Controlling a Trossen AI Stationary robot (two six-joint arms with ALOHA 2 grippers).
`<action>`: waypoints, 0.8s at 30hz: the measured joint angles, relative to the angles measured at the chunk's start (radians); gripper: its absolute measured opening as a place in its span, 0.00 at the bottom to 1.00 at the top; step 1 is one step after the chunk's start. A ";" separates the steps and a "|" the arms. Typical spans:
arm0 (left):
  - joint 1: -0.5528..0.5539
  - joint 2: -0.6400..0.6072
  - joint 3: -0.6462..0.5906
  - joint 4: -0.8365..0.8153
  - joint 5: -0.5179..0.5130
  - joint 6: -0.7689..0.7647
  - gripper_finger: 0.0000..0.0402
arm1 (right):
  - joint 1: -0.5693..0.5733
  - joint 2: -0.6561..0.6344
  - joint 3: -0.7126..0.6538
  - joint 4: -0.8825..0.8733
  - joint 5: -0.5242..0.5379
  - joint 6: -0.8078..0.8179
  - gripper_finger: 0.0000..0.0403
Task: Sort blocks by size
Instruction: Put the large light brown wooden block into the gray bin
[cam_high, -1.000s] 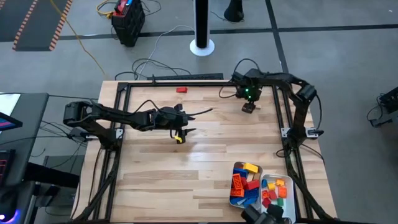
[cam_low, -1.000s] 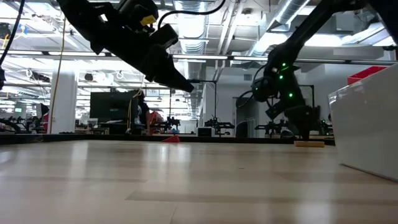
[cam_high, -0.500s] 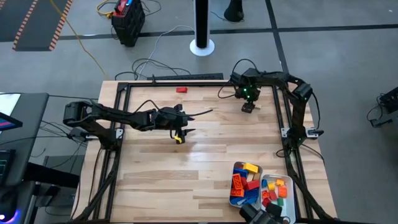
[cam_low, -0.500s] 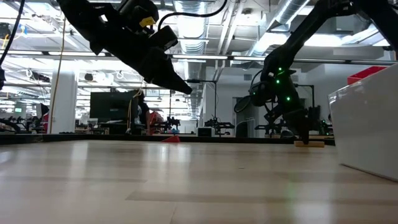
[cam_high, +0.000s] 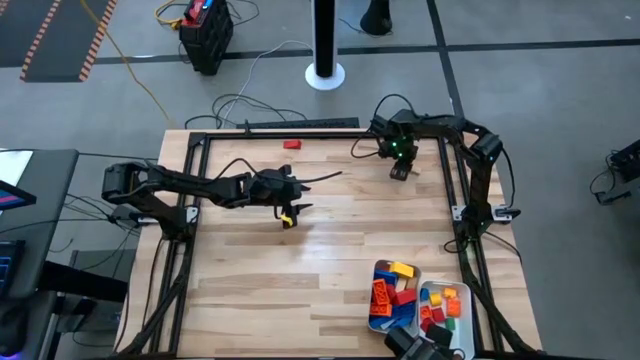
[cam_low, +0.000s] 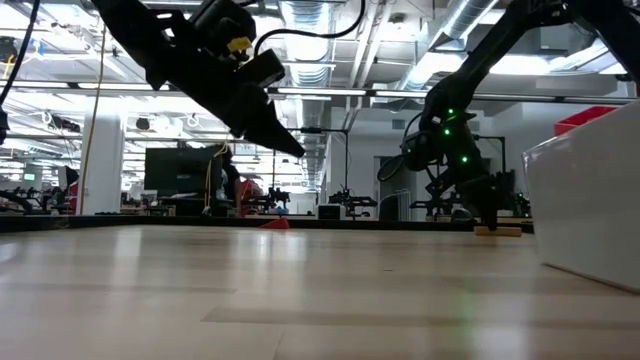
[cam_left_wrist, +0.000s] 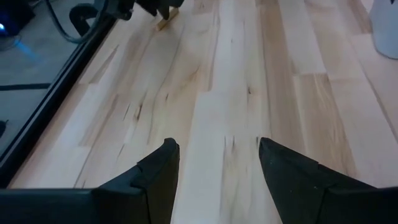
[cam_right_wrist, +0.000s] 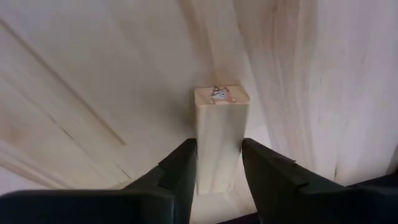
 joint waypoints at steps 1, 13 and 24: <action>0.002 0.000 0.000 -0.004 0.000 -0.003 0.53 | 0.000 0.000 0.000 0.000 0.000 -0.007 0.40; 0.011 0.000 0.000 -0.009 0.000 -0.010 0.53 | 0.017 -0.002 0.005 0.006 0.007 -0.017 0.19; 0.011 0.000 0.000 -0.009 0.000 -0.014 0.53 | 0.016 0.000 0.036 -0.043 0.043 0.015 0.14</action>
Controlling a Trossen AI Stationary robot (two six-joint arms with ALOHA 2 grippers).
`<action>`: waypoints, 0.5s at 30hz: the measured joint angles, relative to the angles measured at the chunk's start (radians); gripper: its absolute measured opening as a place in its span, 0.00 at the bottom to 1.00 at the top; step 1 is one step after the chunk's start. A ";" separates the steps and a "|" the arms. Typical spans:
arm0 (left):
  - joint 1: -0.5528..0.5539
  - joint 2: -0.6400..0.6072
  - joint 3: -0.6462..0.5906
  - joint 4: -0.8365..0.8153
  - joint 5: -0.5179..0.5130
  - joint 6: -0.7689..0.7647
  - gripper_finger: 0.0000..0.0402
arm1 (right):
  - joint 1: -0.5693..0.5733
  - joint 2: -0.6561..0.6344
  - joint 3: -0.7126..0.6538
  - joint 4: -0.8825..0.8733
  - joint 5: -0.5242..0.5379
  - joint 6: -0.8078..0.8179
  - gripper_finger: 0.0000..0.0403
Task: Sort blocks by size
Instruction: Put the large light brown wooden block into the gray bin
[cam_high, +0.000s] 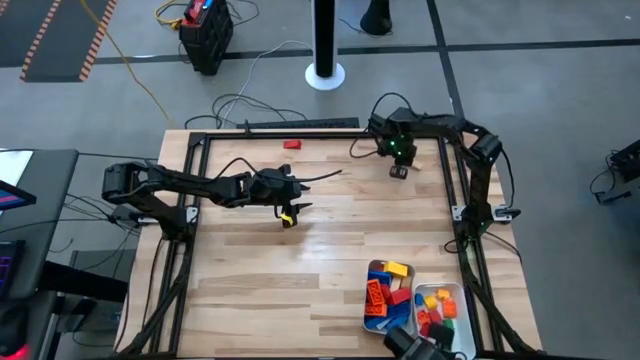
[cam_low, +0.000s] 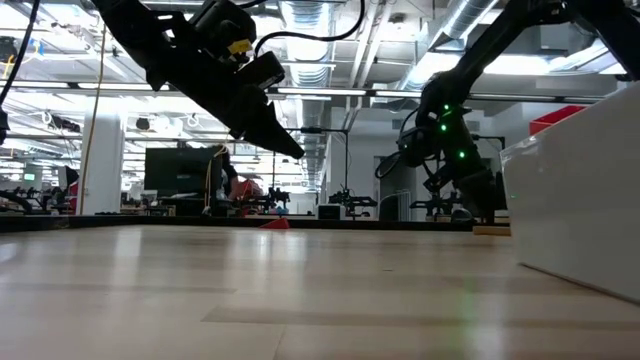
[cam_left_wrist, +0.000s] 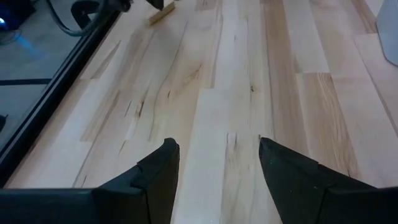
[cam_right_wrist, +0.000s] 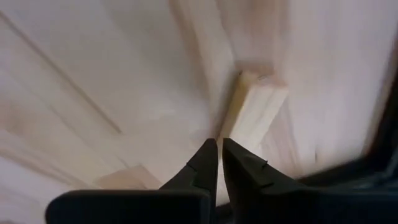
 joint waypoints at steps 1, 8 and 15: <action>0.000 0.000 0.000 0.000 0.000 0.000 0.53 | -0.001 0.000 0.013 -0.021 0.001 0.011 0.14; 0.000 0.000 0.000 -0.003 0.000 -0.005 0.53 | -0.028 -0.033 0.031 -0.051 -0.010 0.062 0.14; 0.002 0.000 0.000 -0.034 0.000 -0.012 0.53 | -0.053 -0.037 0.014 -0.114 -0.110 0.122 0.17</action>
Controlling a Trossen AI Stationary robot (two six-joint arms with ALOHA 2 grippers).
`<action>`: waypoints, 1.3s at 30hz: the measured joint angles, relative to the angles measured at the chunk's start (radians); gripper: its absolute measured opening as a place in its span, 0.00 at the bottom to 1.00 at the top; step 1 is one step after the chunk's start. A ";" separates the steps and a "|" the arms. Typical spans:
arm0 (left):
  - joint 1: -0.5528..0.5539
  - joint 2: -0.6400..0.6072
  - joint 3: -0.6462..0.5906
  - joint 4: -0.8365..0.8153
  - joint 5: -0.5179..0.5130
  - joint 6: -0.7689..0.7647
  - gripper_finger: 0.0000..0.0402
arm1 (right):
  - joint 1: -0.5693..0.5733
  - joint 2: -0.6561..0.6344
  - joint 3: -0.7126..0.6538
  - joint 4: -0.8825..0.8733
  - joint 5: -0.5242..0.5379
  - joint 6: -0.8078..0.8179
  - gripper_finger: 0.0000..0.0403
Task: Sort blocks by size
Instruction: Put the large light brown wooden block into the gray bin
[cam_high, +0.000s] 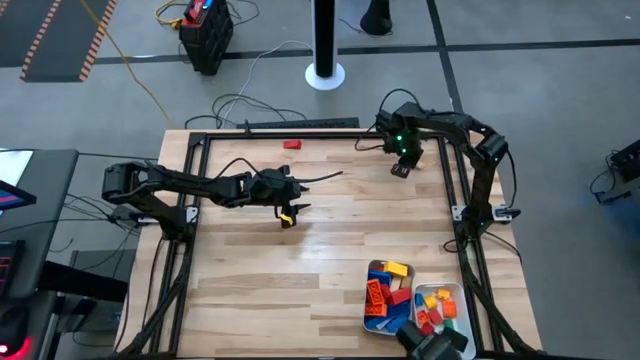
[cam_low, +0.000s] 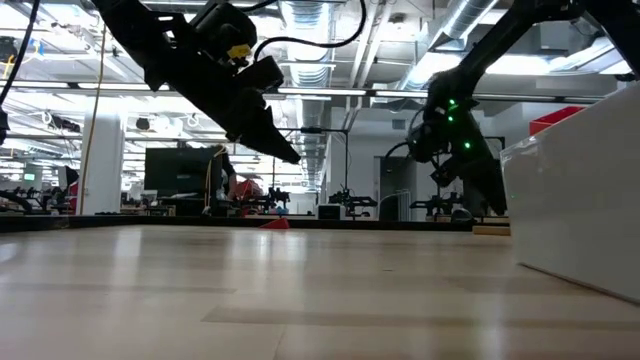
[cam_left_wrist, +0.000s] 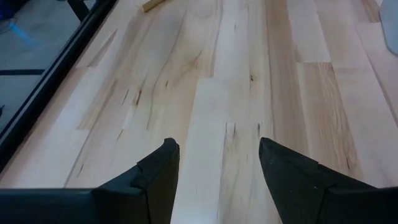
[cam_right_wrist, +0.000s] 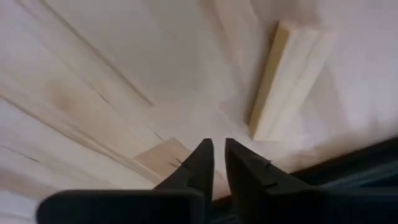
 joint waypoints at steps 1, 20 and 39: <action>0.000 0.000 0.000 -0.006 0.000 -0.002 0.53 | -0.017 0.000 -0.011 0.011 -0.024 -0.006 0.19; 0.000 0.000 0.000 -0.031 0.000 -0.015 0.53 | -0.126 0.000 -0.034 0.128 -0.087 0.030 0.66; 0.000 0.000 0.000 -0.029 0.000 -0.007 0.53 | -0.109 0.054 -0.019 0.102 -0.082 0.003 0.66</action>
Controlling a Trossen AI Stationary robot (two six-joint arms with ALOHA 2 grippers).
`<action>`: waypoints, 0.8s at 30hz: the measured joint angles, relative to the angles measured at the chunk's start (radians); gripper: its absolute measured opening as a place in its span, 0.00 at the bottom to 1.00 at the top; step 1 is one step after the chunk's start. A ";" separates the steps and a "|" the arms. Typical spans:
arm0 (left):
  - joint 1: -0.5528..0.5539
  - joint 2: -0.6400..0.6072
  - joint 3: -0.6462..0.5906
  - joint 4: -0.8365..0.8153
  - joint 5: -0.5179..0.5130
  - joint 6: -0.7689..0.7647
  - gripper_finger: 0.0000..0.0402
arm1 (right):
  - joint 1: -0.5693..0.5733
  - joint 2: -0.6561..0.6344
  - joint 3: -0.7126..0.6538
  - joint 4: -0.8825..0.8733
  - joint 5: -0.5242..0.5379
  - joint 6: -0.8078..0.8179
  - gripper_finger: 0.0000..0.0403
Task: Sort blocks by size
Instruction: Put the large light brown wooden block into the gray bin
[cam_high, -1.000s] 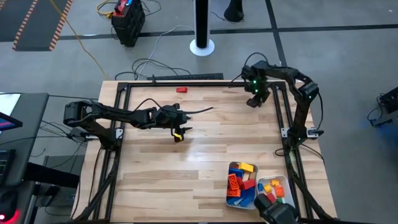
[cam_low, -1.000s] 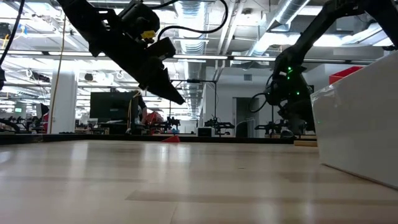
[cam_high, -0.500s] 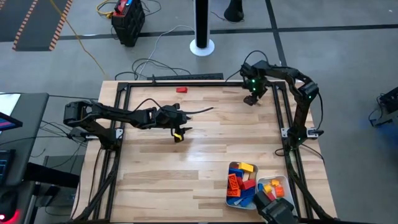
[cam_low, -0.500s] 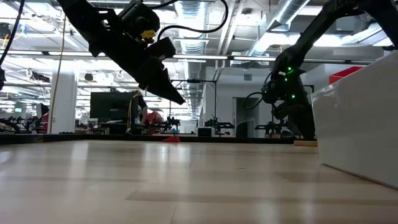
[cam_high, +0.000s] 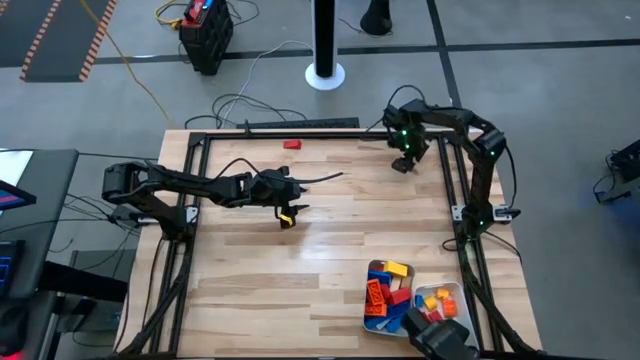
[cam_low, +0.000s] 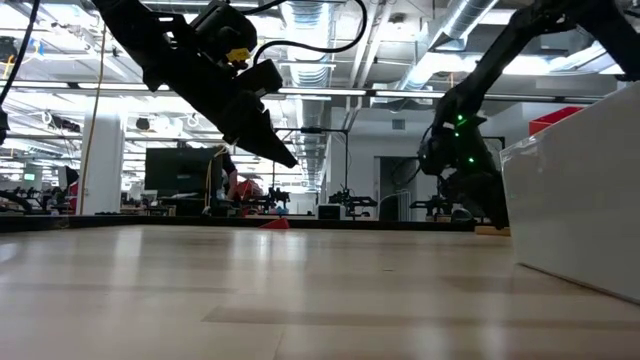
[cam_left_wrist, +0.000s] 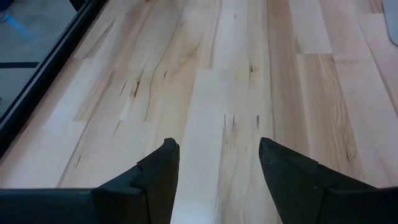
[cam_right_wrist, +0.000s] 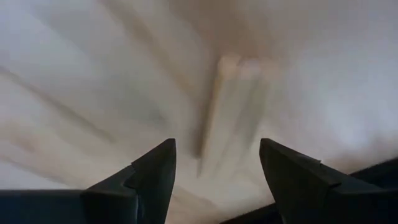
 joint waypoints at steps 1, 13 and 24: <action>0.000 0.000 0.000 0.000 0.000 0.000 0.53 | 0.006 0.000 0.011 -0.001 0.013 0.001 0.66; 0.000 0.000 0.000 0.007 0.000 0.000 0.53 | -0.003 0.047 0.057 -0.074 -0.008 -0.011 0.66; 0.000 0.000 0.000 0.006 0.000 0.006 0.53 | -0.002 0.130 0.164 -0.180 0.008 -0.015 0.52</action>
